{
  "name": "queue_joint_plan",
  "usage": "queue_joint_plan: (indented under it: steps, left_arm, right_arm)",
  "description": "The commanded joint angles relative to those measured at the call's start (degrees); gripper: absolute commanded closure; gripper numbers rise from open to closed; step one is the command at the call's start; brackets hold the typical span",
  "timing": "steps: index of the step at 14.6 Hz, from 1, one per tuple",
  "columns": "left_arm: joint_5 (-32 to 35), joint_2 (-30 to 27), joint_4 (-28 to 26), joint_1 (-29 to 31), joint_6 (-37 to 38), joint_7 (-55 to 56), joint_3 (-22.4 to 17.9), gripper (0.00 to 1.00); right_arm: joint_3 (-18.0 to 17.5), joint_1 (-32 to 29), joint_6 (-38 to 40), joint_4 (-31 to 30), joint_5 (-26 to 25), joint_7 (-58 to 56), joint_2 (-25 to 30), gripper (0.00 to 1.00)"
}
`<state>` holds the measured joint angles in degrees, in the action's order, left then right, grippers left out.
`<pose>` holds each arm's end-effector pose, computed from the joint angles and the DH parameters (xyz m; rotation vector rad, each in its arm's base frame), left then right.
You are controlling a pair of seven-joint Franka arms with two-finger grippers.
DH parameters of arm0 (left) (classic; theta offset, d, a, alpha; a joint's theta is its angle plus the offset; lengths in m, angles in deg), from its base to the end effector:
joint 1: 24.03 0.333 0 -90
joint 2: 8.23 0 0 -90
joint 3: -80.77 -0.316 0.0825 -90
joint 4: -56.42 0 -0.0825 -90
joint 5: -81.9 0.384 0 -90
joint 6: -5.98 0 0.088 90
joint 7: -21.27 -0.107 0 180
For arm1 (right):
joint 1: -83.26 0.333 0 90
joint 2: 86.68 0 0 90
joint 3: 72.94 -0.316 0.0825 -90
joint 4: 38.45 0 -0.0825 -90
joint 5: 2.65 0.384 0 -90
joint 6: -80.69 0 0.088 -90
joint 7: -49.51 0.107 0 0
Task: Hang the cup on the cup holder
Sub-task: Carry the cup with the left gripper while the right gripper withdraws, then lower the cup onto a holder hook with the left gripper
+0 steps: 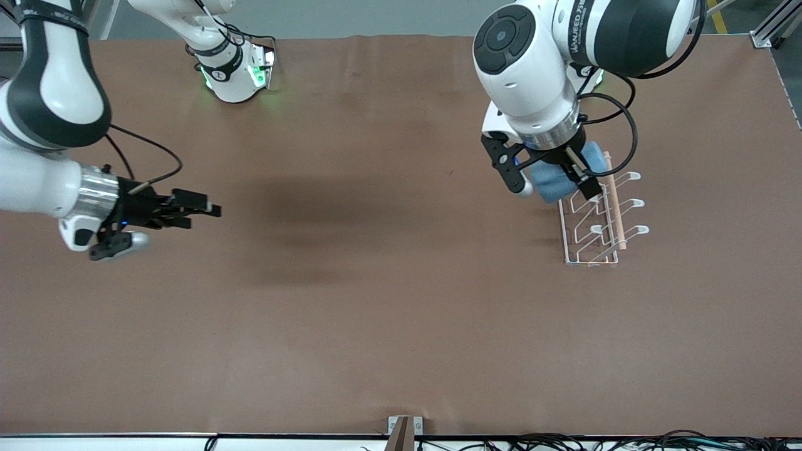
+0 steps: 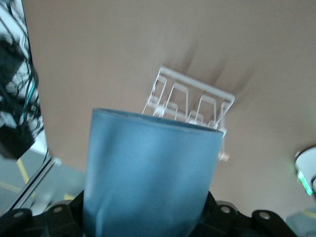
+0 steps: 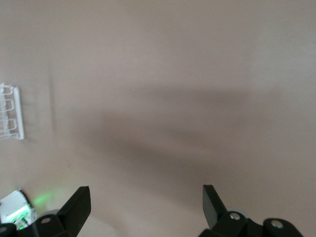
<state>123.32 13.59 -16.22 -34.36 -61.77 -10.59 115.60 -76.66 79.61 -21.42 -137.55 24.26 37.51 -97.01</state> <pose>0.5338 -0.3105 0.5602 -2.1061 1.4631 0.4530 0.6041 0.0375 0.4713 -2.6633 -0.1068 0.1041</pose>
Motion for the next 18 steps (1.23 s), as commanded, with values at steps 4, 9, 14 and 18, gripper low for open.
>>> queue_joint_plan:
  steps: [4, 9, 14, 18]
  left_arm:
    - [14.7, -2.7, -11.0, 0.8, 2.4, -5.2, 0.2, 0.64]
    - [20.3, -2.6, -23.3, 4.4, 1.5, -5.2, 0.3, 0.65]
    - [23.5, 1.5, -28.1, 5.6, 0.1, -4.6, 0.2, 0.66]
    - [28.1, 5.3, -28.9, 7.0, -1.9, -4.4, 0.2, 0.66]
  right_arm:
    - [-0.7, -4.8, 0.7, 2.3, -4.0, 0.7, 1.0, 0.0]
    - [-0.9, -5.2, 0.7, 7.7, -17.4, 0.3, 0.6, 0.0]
    - [-0.9, -7.2, 4.9, 15.6, -22.2, 0.1, 0.3, 0.0]
    - [-0.8, -8.1, 11.6, 19.6, -22.3, 0.7, 1.1, 0.0]
